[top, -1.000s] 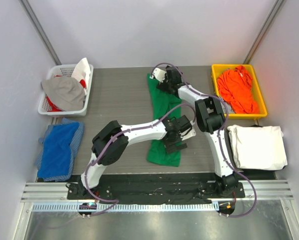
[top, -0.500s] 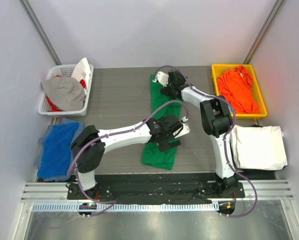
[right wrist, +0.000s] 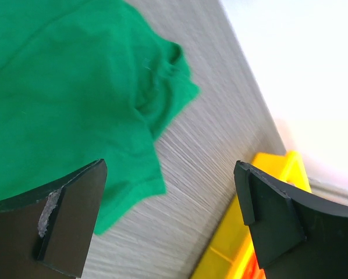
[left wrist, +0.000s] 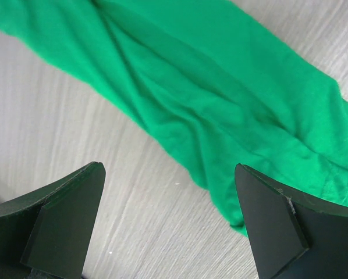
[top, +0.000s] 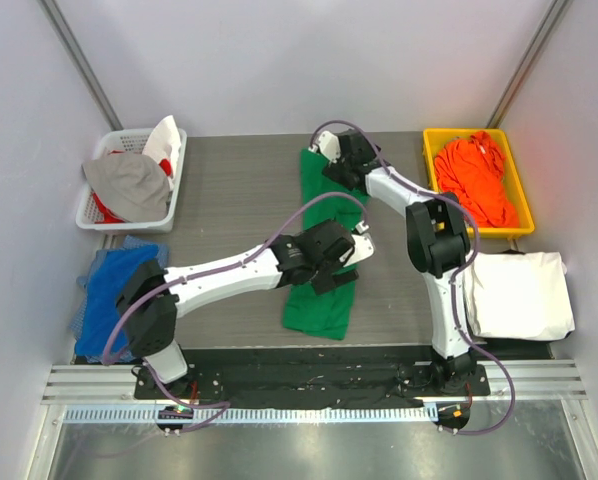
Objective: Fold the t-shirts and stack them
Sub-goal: Fold the tshirt
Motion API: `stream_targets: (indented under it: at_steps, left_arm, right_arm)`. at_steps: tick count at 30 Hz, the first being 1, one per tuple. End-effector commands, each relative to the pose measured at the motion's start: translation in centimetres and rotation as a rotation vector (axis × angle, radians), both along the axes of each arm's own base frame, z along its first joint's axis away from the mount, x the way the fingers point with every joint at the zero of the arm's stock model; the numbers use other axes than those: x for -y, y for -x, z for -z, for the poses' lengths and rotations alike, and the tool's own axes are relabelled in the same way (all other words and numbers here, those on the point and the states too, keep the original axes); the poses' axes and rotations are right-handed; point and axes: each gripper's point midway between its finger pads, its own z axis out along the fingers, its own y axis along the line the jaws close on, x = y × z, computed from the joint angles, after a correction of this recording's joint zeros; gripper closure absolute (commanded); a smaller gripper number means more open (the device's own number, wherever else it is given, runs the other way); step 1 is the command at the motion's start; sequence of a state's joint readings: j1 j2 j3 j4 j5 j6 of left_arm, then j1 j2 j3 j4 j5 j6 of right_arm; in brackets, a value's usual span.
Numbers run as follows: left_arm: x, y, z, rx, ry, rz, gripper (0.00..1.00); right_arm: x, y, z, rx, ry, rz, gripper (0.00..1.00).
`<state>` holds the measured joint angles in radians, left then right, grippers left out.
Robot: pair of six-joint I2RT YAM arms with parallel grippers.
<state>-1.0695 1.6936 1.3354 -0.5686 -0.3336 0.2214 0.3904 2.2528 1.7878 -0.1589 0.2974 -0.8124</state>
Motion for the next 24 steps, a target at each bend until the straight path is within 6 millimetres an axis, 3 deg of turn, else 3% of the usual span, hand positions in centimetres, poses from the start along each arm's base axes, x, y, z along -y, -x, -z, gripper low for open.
stream_targets:
  at_steps: [1, 3, 5, 6, 7, 9, 10, 12, 13, 17, 18, 20, 22, 24]
  left_arm:
    - [-1.6, -3.2, -6.0, 0.129, 0.149, -0.091, 0.0]
    - [-3.5, -4.8, -7.0, 0.127, 0.188, -0.143, 0.0]
    - [-4.8, -5.3, -7.9, 0.116, 0.231, -0.158, 0.0]
    - [-6.0, -6.0, -7.8, 0.113, 0.23, -0.188, 0.0]
    - [-6.6, -5.9, -7.6, 0.105, 0.227, -0.194, 0.0]
    - [-7.4, -5.6, -7.0, 0.075, 0.229, -0.197, 0.0]
    - [-7.9, -5.1, -5.8, 0.05, 0.215, -0.195, 0.0]
    - [-8.0, -4.2, -5.7, 0.026, 0.243, -0.174, 0.0]
    - [-8.2, -3.6, -5.0, 0.0, 0.243, -0.166, 0.0]
    - [-7.6, -1.0, -4.1, -0.138, 0.275, -0.124, 0.0]
    - [-7.8, -0.5, -3.5, -0.172, 0.26, -0.126, 0.0]
    - [-7.5, 0.3, -3.2, -0.227, 0.269, -0.11, 0.0]
    - [-7.6, 1.2, -2.4, -0.289, 0.257, -0.117, 0.0]
    - [-7.5, 2.0, -2.0, -0.34, 0.261, -0.106, 0.0]
  right_arm:
    - [2.2, 1.3, -7.1, 0.12, -0.055, 0.088, 0.0]
    - [3.1, 2.6, -9.3, 0.148, -0.076, 0.107, 0.0]
    - [3.7, 4.8, -8.0, 0.101, -0.087, 0.11, 0.0]
    - [4.0, 6.2, -9.6, 0.105, -0.103, 0.111, 0.0]
    - [4.2, 7.6, -8.5, 0.067, -0.105, 0.11, 0.0]
    - [4.4, 10.3, -9.6, 0.038, -0.156, 0.111, 0.01]
    - [4.6, 11.3, -9.7, 0.026, -0.17, 0.117, 0.0]
    - [4.6, 14.6, -7.6, -0.067, -0.173, 0.106, 0.01]
    - [5.0, 16.7, -7.5, -0.077, -0.172, 0.101, 0.02]
    - [3.6, 23.2, -5.8, -0.134, -0.136, 0.025, 0.05]
    - [2.1, 25.1, -5.4, -0.151, -0.12, -0.029, 0.06]
    - [1.5, 28.1, -4.8, -0.169, -0.12, -0.075, 0.09]
    - [-0.2, 30.9, -3.8, -0.237, -0.147, -0.145, 0.12]
    - [-0.3, 32.6, -3.2, -0.302, -0.173, -0.174, 0.19]
